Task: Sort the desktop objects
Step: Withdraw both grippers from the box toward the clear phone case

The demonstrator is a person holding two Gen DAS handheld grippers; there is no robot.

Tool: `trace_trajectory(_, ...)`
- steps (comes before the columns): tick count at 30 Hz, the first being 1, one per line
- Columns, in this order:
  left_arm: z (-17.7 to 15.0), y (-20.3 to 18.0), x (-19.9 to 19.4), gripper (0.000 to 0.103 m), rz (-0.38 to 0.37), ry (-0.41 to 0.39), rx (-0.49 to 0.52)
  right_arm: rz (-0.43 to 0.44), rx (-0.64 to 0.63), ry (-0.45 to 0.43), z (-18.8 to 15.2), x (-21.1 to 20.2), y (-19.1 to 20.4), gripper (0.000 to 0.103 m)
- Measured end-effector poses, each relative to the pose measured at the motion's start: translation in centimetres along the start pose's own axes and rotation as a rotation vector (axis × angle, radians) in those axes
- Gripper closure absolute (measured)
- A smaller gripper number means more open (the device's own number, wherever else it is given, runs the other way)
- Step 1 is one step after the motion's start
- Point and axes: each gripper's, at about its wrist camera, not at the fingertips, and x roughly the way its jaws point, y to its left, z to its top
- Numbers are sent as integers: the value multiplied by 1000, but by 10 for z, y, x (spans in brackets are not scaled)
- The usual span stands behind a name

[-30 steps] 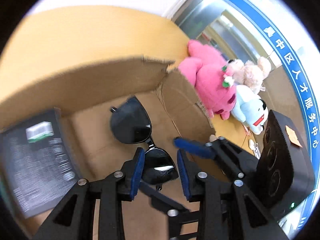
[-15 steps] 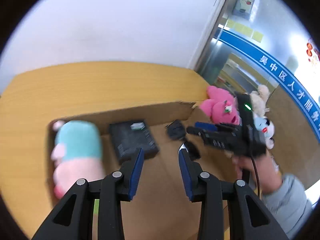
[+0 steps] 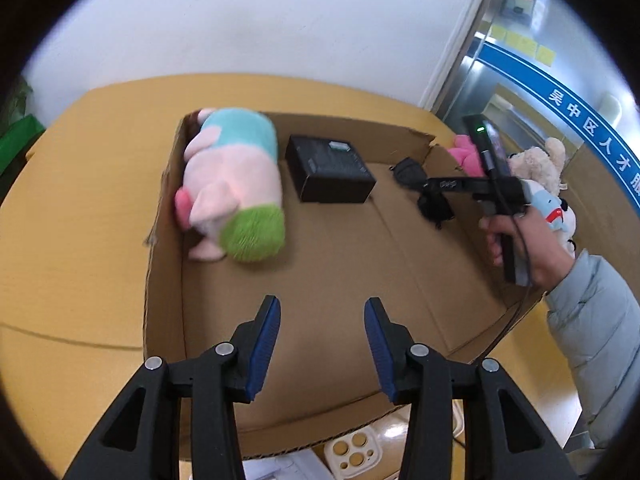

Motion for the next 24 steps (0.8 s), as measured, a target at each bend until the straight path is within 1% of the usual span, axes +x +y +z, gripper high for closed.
trace_trajectory(2, -8, 11, 4, 60, 16, 11, -25, 8, 16, -21, -3, -8, -5, 81)
trace_trajectory(3, -14, 14, 5, 60, 28, 15, -36, 31, 26, -47, -5, -19, -6, 81)
trace_trajectory(4, -17, 18, 5, 60, 42, 17, -43, 51, 28, -69, -8, -29, -6, 77)
trace_trajectory(5, -20, 20, 5, 60, 59, 16, -42, 62, 20, -99, -13, -45, -4, 74)
trace_trajectory(7, -24, 24, 3, 60, 79, 12, -42, 82, -10, -140, -24, -69, 2, 56)
trace_trajectory(8, -26, 26, 3, 60, 80, 12, -46, 102, -31, -155, -29, -80, 9, 53)
trace_trajectory(9, -29, 29, 3, 60, 82, 13, -50, 116, -55, -164, -40, -94, 13, 50)
trace_trajectory(11, -31, 31, 1, 60, 105, -2, -31, 142, -73, -156, -61, -110, 23, 49)
trace_trajectory(12, -32, 31, 1, 60, 97, 0, -22, 163, -79, -141, -76, -117, 26, 49)
trace_trajectory(13, -32, 31, 0, 60, 91, -1, -14, 166, -87, -131, -88, -122, 30, 49)
trace_trajectory(15, -32, 33, 0, 60, 89, 1, -6, 116, -123, -112, -117, -128, 42, 49)
trace_trajectory(18, -31, 34, 1, 60, 86, 2, 9, 100, -118, -81, -149, -126, 51, 49)
trace_trajectory(19, -31, 34, 2, 60, 88, 7, 16, 97, -111, -64, -158, -121, 51, 49)
trace_trajectory(21, -32, 34, 3, 60, 100, 7, 34, 137, -61, -77, -173, -122, 46, 49)
trace_trajectory(24, -32, 36, 3, 60, 135, 14, 60, 124, -80, -91, -178, -127, 54, 49)
